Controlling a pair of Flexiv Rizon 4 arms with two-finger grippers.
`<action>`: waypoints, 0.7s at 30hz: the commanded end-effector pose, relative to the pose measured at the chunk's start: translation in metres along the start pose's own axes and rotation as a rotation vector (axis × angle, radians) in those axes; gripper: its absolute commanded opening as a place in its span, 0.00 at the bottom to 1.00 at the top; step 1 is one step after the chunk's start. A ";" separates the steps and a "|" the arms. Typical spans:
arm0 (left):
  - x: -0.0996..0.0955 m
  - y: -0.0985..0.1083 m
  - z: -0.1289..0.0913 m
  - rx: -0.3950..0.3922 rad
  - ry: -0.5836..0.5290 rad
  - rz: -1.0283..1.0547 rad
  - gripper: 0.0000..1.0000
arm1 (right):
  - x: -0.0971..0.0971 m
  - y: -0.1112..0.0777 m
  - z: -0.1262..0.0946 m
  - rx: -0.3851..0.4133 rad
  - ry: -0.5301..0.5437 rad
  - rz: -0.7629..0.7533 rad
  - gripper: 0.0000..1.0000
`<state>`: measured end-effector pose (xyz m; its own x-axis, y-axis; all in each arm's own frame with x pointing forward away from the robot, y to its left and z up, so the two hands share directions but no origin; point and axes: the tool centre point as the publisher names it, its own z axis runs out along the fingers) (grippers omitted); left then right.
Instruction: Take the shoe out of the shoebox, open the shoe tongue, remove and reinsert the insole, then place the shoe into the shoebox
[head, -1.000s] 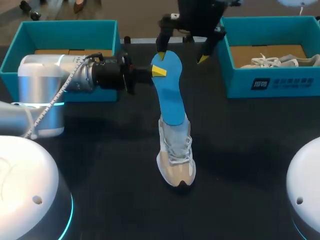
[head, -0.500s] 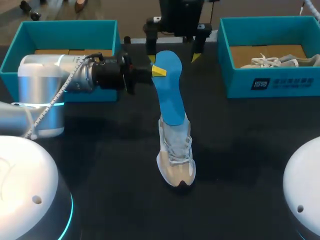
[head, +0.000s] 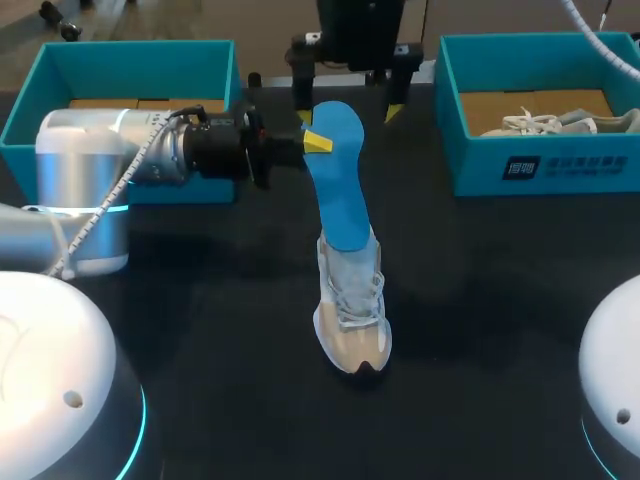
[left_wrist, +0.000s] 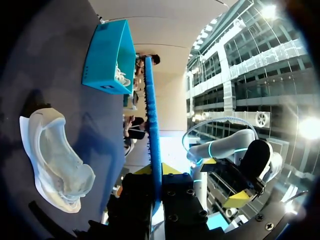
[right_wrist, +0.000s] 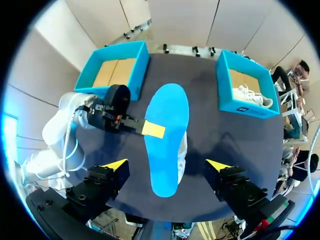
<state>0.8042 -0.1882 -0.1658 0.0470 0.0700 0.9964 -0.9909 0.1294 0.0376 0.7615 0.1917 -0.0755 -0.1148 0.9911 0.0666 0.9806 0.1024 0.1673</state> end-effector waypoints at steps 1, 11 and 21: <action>0.000 0.001 0.000 0.002 -0.003 -0.001 0.00 | -0.021 -0.007 0.001 -0.009 0.098 0.007 1.00; 0.000 0.001 0.000 0.002 -0.003 -0.001 0.00 | -0.045 -0.012 0.000 -0.009 0.163 0.025 1.00; 0.000 0.001 0.000 0.002 -0.003 -0.001 0.00 | -0.066 -0.017 0.004 -0.010 0.271 0.030 1.00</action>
<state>0.8044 -0.1884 -0.1658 0.0471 0.0700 0.9964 -0.9909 0.1294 0.0377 0.7557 0.1357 -0.0812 -0.1074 0.9729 0.2046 0.9837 0.0742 0.1635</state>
